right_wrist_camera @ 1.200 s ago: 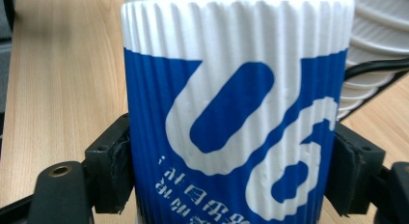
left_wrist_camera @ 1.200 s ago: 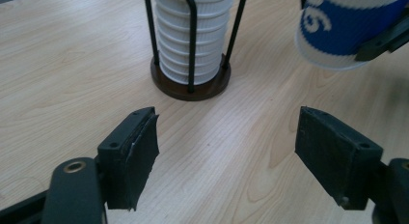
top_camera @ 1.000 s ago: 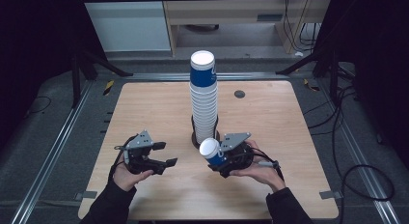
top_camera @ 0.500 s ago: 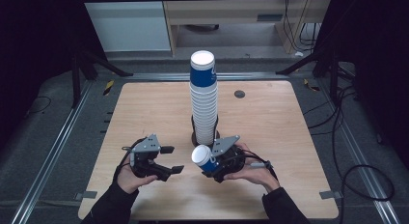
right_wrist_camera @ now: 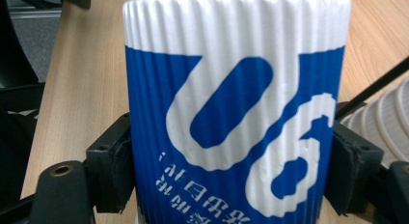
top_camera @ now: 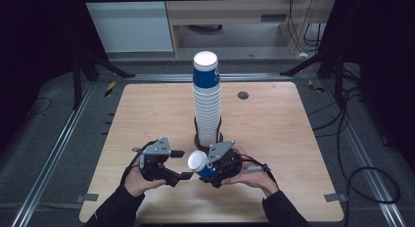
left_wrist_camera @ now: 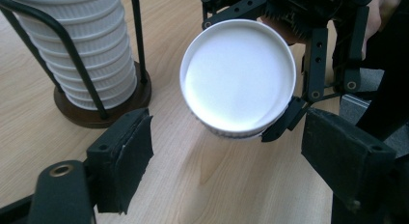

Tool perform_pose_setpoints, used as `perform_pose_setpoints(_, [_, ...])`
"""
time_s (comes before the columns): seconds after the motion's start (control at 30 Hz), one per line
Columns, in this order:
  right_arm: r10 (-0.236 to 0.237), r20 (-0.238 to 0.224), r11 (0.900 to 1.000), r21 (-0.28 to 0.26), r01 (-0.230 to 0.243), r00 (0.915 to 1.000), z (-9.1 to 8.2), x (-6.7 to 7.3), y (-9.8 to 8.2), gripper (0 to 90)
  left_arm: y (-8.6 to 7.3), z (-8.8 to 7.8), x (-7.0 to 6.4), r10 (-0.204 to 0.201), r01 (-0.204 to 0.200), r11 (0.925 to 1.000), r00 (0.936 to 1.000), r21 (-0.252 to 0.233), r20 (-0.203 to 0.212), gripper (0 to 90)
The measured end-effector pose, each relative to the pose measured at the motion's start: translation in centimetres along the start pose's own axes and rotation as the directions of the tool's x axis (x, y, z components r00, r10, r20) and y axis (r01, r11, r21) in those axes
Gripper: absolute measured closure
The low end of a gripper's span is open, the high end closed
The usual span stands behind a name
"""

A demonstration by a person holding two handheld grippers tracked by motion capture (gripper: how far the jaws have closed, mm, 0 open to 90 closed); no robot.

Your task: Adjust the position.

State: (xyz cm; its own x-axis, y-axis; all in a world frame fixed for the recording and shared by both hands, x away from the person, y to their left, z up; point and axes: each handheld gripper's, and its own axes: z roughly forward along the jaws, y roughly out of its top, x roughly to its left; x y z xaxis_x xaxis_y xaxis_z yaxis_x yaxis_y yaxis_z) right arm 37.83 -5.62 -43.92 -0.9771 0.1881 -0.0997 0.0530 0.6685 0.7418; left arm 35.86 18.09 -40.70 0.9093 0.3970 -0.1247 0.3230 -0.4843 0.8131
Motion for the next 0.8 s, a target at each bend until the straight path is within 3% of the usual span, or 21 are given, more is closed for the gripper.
perform_pose_setpoints(0.5, [-0.042,-0.03,0.999,-0.007,0.042,0.9987,1.3,1.0,0.7,20.9,0.2,1.5,-0.5,0.016,-0.018,0.9983,0.9995,0.056,0.026,19.6])
perform_pose_setpoints(0.8, [-0.064,-0.032,0.998,-0.01,0.064,0.9974,1.5,1.3,0.9,20.9,0.2,1.8,-0.7,0.014,-0.016,0.9967,0.9996,0.08,0.024,25.6])
